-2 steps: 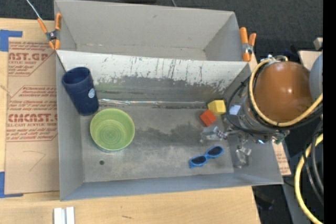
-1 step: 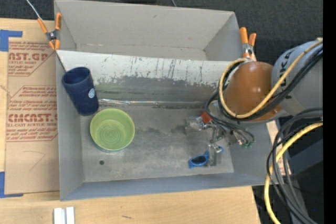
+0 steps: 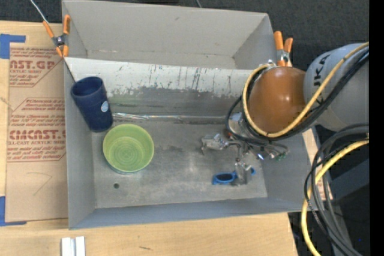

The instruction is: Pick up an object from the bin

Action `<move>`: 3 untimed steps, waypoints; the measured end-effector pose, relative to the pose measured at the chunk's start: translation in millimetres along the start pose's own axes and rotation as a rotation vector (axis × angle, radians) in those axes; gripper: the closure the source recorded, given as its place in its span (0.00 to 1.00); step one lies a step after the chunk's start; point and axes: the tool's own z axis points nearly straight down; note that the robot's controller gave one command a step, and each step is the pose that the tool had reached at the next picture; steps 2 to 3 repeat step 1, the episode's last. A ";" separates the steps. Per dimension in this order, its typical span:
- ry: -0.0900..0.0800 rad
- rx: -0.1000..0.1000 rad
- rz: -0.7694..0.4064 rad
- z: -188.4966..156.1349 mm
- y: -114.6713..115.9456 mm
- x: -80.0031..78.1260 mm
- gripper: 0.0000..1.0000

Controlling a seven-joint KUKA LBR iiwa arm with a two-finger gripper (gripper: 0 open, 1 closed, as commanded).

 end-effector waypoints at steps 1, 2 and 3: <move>0.000 0.000 0.001 0.0 0.0 0.0 1.00; 0.000 0.000 0.001 0.0 0.0 0.0 1.00; 0.000 0.000 0.001 0.0 0.0 0.0 1.00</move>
Offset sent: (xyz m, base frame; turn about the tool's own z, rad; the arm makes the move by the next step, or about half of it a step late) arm 0.0000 0.0000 0.0000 0.0000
